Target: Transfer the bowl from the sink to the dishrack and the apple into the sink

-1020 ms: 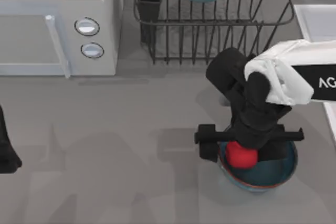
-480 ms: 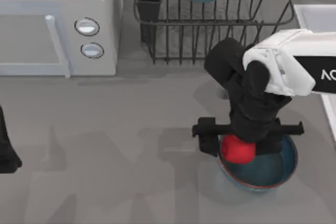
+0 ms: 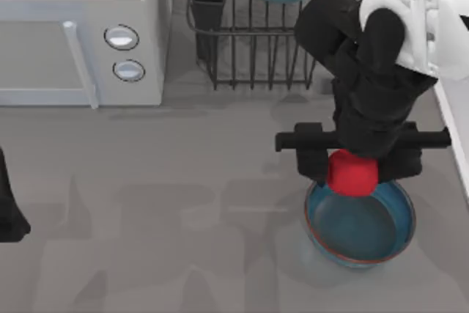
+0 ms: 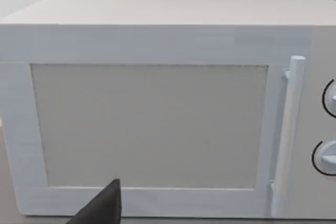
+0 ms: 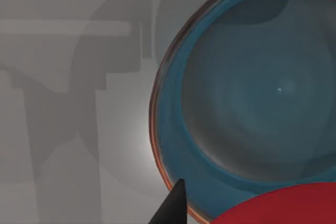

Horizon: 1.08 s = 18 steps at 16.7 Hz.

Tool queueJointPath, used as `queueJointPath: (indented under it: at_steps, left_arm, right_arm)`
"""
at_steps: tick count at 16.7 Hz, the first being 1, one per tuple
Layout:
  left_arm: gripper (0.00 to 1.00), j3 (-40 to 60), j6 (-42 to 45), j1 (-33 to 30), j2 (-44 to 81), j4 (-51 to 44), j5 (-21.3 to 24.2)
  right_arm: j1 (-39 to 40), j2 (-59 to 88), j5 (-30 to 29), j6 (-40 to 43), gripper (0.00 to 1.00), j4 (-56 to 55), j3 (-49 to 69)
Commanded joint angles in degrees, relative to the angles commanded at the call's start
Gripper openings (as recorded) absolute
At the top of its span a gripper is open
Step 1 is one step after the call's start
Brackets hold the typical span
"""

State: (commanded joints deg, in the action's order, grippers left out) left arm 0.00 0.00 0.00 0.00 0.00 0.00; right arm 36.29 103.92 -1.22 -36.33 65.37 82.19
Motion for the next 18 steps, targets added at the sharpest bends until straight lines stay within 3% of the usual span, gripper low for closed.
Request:
queueJointPath:
  at_steps: [5,8,18]
  left_arm:
    - [1.00,0.00,0.00,0.00,0.00,0.00,0.00]
    - [1.00,0.00,0.00,0.00,0.00,0.00,0.00]
    - [1.00,0.00,0.00,0.00,0.00,0.00,0.00]
  right_arm:
    - [-0.29,0.30,0.74,-0.08,0.00,-0.73,-0.40]
    - [-5.12,-0.17,4.99,1.24,0.00,-5.93,-3.05]
    - [-30.39,-9.58,17.49,14.28,0.00,-51.58,-22.02]
